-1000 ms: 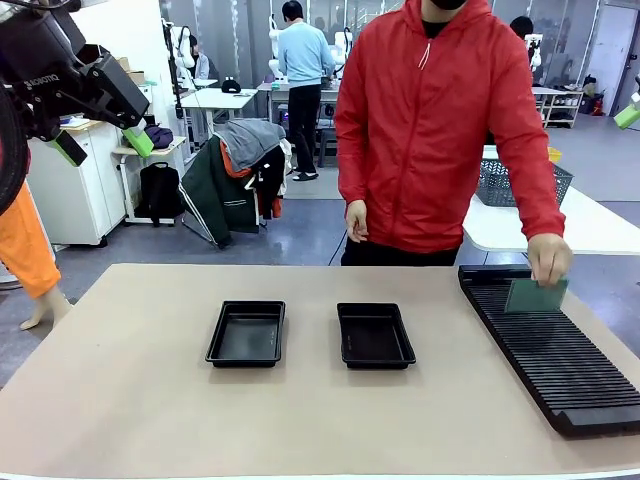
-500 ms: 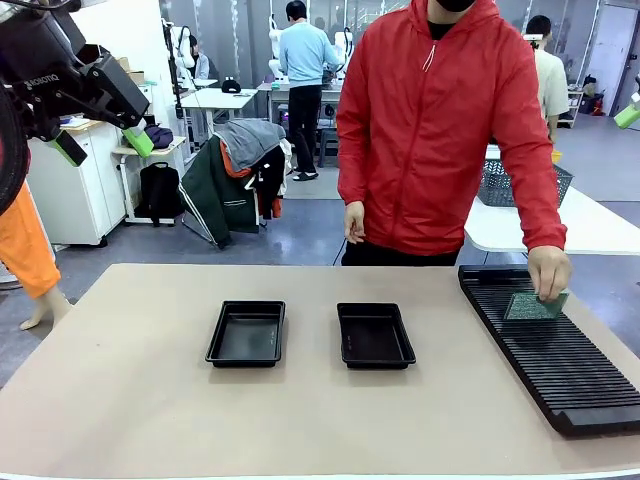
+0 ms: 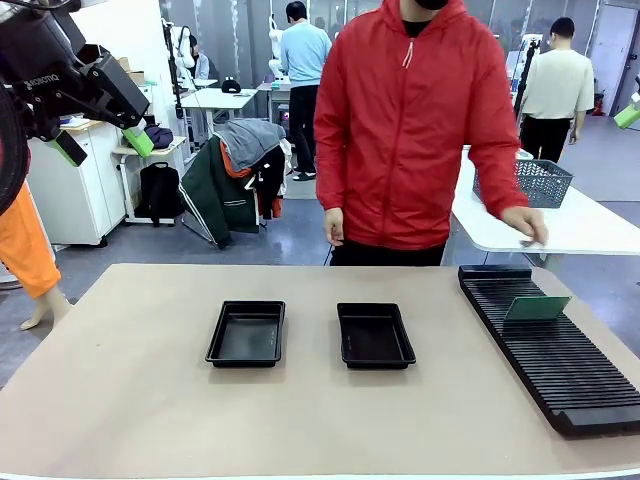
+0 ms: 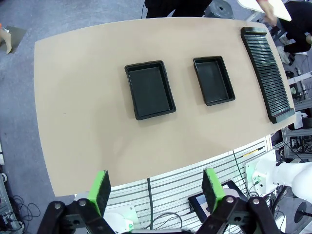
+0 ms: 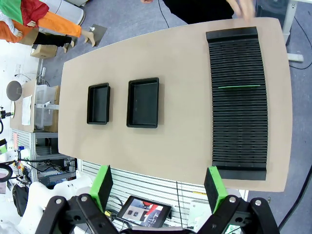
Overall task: Inspect and transfer BCBs to ESD trays.
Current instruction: Pick up the Blank PCB from the PCB Rack and place it in the left ESD tray.
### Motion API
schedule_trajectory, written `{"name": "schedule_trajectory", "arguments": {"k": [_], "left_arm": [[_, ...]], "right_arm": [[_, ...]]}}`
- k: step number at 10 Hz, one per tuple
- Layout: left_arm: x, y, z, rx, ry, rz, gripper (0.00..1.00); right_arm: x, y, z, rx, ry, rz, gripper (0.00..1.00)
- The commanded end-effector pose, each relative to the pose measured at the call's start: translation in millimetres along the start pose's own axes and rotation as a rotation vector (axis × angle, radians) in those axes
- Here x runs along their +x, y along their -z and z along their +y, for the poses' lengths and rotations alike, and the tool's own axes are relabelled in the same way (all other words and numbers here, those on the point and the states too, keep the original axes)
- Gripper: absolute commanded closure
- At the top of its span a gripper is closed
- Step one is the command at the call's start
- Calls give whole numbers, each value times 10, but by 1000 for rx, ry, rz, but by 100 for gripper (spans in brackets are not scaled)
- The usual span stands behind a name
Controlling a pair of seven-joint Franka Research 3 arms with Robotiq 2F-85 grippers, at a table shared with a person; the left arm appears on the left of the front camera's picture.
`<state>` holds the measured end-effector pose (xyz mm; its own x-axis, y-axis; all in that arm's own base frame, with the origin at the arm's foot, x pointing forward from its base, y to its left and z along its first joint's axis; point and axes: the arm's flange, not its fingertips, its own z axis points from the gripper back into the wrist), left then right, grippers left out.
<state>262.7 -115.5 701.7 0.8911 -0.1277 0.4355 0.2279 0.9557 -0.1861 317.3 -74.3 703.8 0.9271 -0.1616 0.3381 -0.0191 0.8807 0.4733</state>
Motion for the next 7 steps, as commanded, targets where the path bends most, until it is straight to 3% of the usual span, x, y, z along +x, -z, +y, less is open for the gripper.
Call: {"name": "schedule_trajectory", "arguments": {"k": [1, 5, 7], "left_arm": [[2, -5, 2, 6, -2, 2, 0], [2, -5, 2, 6, -2, 2, 0], [2, -5, 2, 6, -2, 2, 0]], "right_arm": [[-10, 4, -7, 2, 2, 8, 0], [0, 0, 0, 0, 0, 0, 0], [50, 44, -40, -86, -229, 35, 0]]}}
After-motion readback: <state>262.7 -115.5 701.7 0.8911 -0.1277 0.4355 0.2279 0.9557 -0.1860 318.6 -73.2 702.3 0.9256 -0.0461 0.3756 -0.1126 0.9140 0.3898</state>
